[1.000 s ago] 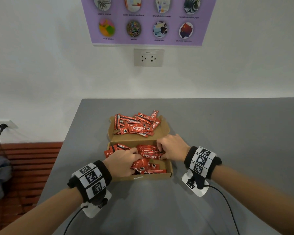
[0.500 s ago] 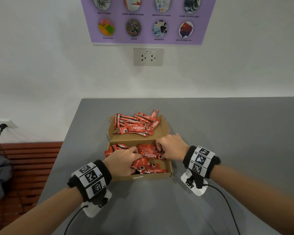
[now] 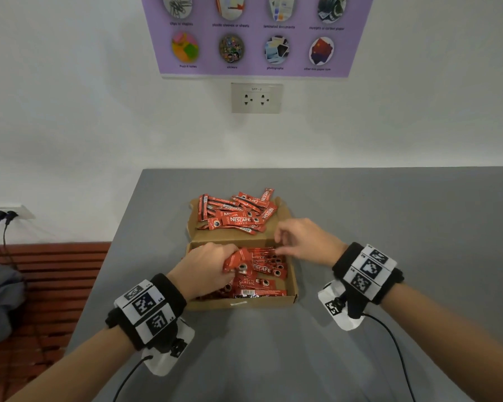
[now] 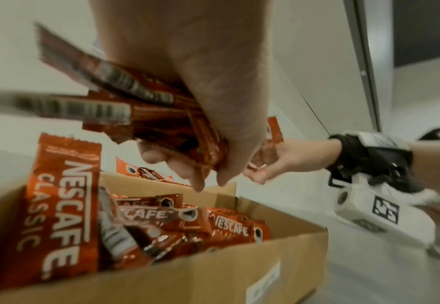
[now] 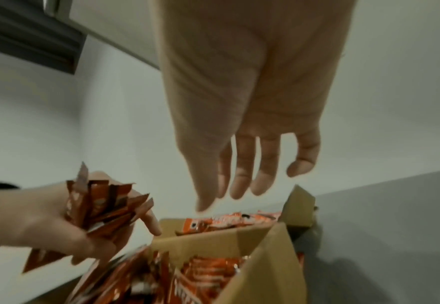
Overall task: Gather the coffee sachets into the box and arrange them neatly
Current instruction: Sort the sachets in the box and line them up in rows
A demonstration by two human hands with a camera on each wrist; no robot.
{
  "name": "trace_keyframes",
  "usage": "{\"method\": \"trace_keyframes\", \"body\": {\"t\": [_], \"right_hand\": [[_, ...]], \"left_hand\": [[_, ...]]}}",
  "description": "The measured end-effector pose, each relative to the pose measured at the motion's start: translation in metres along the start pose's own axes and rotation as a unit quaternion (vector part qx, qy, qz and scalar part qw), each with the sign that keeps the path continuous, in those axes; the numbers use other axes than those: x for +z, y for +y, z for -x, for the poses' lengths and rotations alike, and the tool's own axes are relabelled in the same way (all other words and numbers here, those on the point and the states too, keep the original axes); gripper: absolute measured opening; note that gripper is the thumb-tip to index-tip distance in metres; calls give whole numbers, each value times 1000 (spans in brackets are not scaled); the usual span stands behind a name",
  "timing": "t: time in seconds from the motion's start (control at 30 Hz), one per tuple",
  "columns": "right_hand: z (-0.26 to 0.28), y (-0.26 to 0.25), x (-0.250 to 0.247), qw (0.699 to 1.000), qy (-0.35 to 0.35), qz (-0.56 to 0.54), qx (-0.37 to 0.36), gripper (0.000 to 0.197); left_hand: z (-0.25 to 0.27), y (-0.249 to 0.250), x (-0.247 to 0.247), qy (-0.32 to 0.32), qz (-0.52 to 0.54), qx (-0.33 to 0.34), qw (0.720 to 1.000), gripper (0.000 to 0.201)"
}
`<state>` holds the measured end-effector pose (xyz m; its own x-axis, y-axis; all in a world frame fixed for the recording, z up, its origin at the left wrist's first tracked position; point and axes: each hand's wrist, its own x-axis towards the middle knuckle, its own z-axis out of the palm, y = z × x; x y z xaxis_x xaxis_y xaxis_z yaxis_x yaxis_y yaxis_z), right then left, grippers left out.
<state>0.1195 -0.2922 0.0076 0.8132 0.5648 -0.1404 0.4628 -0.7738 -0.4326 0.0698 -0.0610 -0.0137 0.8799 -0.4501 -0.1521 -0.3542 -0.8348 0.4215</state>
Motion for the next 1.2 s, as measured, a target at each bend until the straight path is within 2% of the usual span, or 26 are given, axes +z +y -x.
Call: {"method": "trace_keyframes", "body": {"t": [0.07,0.17,0.23,0.33,0.47,0.53,0.63,0.73,0.87,0.93,1.03,1.1,1.2], "right_hand": [[3,-6,-3,997,61,-30,-33,24],[7,-29,7,991,61,-66,-100,37],[7,-38,16,986,71,-81,-126,25],[5,-37,19,976,127,-100,-143,7],[5,-27,10,976,150,-113,-110,4],[7,-26,7,975,135,-147,-93,6],[8,-37,13,975,112,-169,-91,15],[5,-38,17,972,151,-148,-102,15],[3,-27,9,972,171,-91,-132,12],[4,-27,8,972,169,-76,-143,15],[9,-25,5,969,192,-104,-114,16],[14,-16,-2,963,207,-159,-71,13],[22,-8,-4,960,180,-210,-44,22]], "left_hand": [[-4,1,-1,34,47,-19,998,29],[-12,10,0,45,59,-19,997,5],[-16,19,0,47,49,-7,998,5],[-16,24,1,53,46,-6,998,15],[-13,11,-1,61,77,-36,995,27],[-13,7,-3,69,114,-33,991,33],[-15,16,-5,71,109,-18,991,21],[-18,23,-9,72,99,-22,992,13],[-20,20,-14,64,114,-38,991,7],[-20,20,-16,71,118,-33,990,11],[-16,13,-18,73,92,-33,993,8],[-12,2,-19,92,95,-57,990,6],[-7,-6,-26,161,191,-99,963,8]]}}
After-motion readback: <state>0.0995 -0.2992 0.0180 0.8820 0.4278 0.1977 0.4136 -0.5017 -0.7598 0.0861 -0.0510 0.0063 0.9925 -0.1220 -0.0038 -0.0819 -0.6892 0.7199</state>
